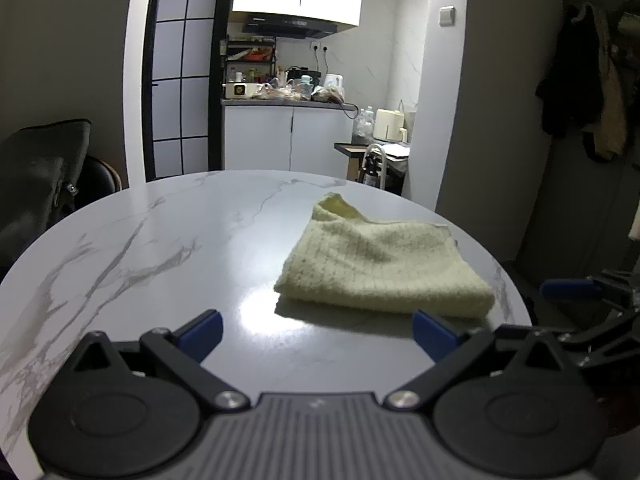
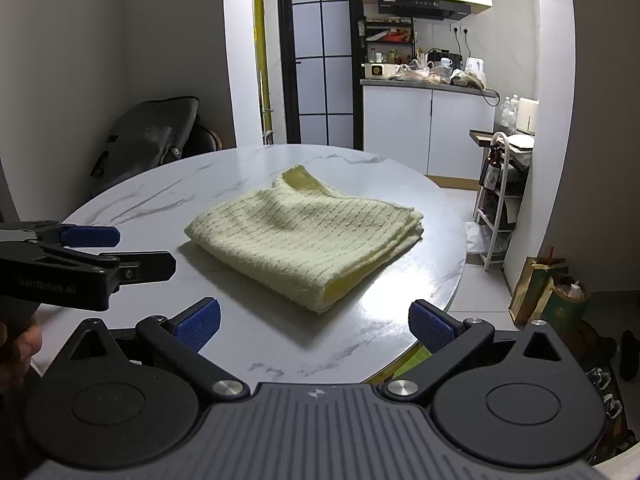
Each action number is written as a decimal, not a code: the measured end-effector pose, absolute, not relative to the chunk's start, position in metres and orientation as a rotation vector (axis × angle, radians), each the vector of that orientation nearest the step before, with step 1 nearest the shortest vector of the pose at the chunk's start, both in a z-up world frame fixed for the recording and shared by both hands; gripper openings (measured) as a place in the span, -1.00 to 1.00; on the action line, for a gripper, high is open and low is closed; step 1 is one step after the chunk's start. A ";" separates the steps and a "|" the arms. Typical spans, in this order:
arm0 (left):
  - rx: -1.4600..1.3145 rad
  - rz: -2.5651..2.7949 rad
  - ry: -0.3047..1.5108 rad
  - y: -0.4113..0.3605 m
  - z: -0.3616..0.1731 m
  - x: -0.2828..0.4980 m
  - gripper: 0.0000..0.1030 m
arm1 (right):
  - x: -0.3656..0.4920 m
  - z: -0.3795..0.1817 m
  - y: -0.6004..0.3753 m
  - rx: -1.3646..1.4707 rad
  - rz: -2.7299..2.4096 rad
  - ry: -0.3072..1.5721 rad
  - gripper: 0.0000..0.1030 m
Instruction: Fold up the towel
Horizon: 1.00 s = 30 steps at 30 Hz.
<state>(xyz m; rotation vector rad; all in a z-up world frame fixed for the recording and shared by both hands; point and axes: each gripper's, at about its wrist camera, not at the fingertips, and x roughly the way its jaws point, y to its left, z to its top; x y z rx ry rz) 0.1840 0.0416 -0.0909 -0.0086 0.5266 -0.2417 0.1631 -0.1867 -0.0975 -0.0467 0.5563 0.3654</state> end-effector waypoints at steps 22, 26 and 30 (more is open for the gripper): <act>-0.007 -0.251 0.536 0.048 -0.093 0.178 0.99 | 0.157 -0.099 -0.167 -0.088 0.389 0.583 0.99; -0.007 -0.244 0.550 0.049 -0.094 0.180 0.99 | 0.157 -0.099 -0.167 -0.088 0.387 0.582 0.99; -0.007 -0.249 0.558 0.049 -0.094 0.181 0.99 | 0.156 -0.100 -0.167 -0.093 0.379 0.581 0.99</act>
